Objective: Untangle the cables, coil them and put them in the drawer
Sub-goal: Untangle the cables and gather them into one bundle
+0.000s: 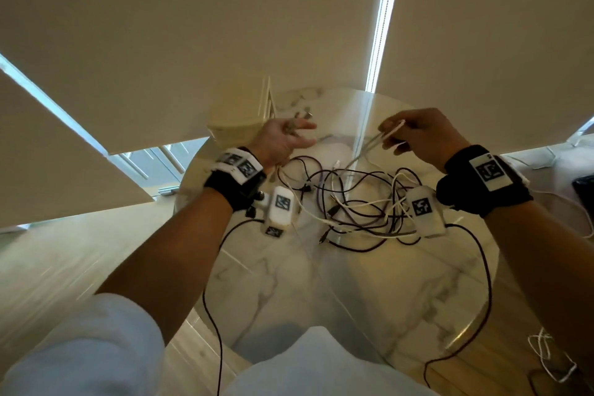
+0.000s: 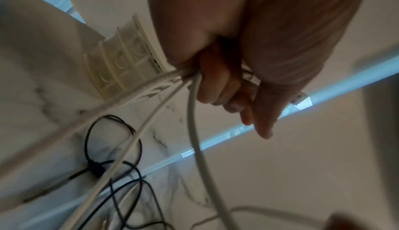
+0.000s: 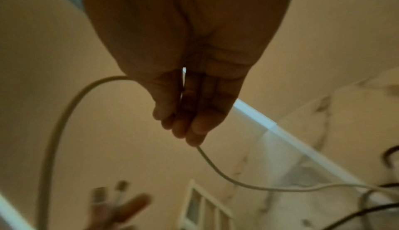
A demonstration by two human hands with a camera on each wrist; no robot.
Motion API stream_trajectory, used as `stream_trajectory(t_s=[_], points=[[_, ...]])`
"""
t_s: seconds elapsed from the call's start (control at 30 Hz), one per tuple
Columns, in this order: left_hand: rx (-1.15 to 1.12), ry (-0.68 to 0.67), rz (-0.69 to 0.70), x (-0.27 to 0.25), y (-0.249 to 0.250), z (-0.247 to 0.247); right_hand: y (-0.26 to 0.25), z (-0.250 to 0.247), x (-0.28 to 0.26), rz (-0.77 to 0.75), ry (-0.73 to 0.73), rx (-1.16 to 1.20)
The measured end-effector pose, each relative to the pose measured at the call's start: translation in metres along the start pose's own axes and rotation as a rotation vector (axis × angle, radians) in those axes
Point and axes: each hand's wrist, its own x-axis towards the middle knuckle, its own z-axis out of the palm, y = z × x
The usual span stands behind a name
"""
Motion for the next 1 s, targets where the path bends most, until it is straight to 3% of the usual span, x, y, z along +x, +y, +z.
stream_trajectory(t_s=[0.17, 0.27, 0.33, 0.47, 0.53, 0.6, 0.7, 0.8, 0.9, 1.0], points=[[0.132, -0.218, 0.126, -0.007, 0.005, 0.060, -0.047, 0.005, -0.020, -0.254, -0.129, 0.237], [0.008, -0.148, 0.164, -0.003, 0.009, 0.068, -0.048, -0.002, -0.023, -0.314, -0.089, 0.337], [-0.108, -0.101, 0.151, -0.001, 0.017, 0.063, -0.026, -0.002, -0.017, -0.207, -0.026, 0.196], [-0.261, -0.182, 0.269, -0.004, 0.044, 0.052, 0.031, 0.032, -0.007, 0.198, -0.341, -0.183], [-0.318, -0.206, 0.326, -0.006, 0.058, 0.047, 0.044, 0.043, -0.002, 0.252, -0.336, -0.216], [-0.310, -0.211, 0.346, -0.007, 0.065, 0.043, 0.037, 0.041, 0.001, 0.276, -0.267, -0.102], [-0.149, -0.179, 0.223, -0.003, 0.054, 0.046, 0.002, 0.024, -0.004, 0.162, -0.215, 0.038], [0.060, -0.262, 0.078, -0.006, 0.034, 0.063, -0.037, 0.008, -0.013, -0.099, -0.156, 0.092], [0.015, -0.270, 0.089, -0.012, 0.022, 0.079, -0.056, 0.000, -0.018, -0.285, -0.124, 0.151], [0.019, -0.203, 0.116, -0.007, 0.020, 0.075, -0.038, 0.004, -0.014, -0.254, -0.067, 0.013]])
